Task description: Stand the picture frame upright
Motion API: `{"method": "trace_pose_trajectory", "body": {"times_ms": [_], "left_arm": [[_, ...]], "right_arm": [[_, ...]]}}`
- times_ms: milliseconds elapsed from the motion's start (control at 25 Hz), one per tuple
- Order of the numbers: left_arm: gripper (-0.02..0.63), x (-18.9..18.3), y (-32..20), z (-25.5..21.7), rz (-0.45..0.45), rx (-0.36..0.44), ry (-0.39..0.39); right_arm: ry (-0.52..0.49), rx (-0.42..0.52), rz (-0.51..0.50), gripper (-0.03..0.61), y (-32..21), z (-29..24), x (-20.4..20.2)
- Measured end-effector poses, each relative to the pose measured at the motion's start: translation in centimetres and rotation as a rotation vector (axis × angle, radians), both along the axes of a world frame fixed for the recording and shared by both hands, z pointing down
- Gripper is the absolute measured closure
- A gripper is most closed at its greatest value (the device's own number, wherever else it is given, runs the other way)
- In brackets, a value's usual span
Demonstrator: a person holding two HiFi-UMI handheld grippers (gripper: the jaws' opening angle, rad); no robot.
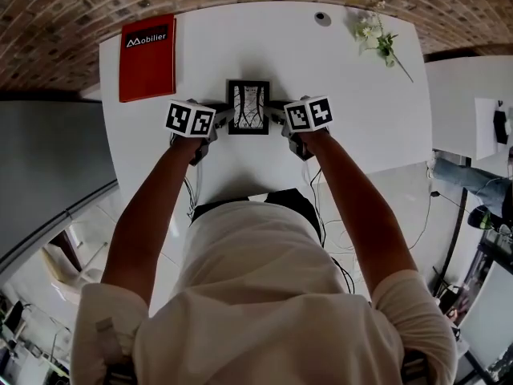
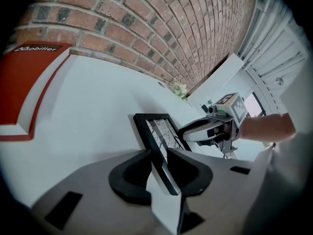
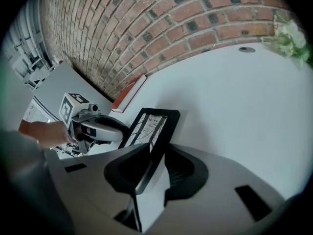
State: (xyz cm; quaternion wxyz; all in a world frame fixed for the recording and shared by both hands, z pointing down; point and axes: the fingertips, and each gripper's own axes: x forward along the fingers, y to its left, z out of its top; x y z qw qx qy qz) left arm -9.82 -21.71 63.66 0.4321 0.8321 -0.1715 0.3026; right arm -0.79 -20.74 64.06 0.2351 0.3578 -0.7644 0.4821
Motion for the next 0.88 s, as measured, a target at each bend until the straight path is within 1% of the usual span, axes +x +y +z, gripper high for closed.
{"method": "trace_pose_trajectory", "body": {"times_ms": [280,400,520,680,880], "left_arm": [[0.525,0.1,-0.3,0.6,-0.007,-0.015,-0.042],[0.529,0.2,-0.3,0.6,-0.014,-0.030,-0.037],[0.529,0.2,-0.4,0.5,-0.014,-0.026,-0.040],[0.529,0.2,-0.3,-0.1,-0.020,-0.013,-0.030],[0.529,0.0,-0.6,-1.4,-0.025,0.020,-0.019]], "right_arm": [[-0.032,-0.035,0.007,0.502,-0.2,0.1,-0.2],[-0.039,-0.046,0.025,0.502,-0.2,0.1,0.0],[-0.026,-0.047,0.028,0.502,-0.3,0.1,0.0],[-0.022,-0.033,0.021,0.502,-0.2,-0.2,0.0],[-0.025,0.017,0.022,0.503,-0.5,-1.3,0.1]]}}
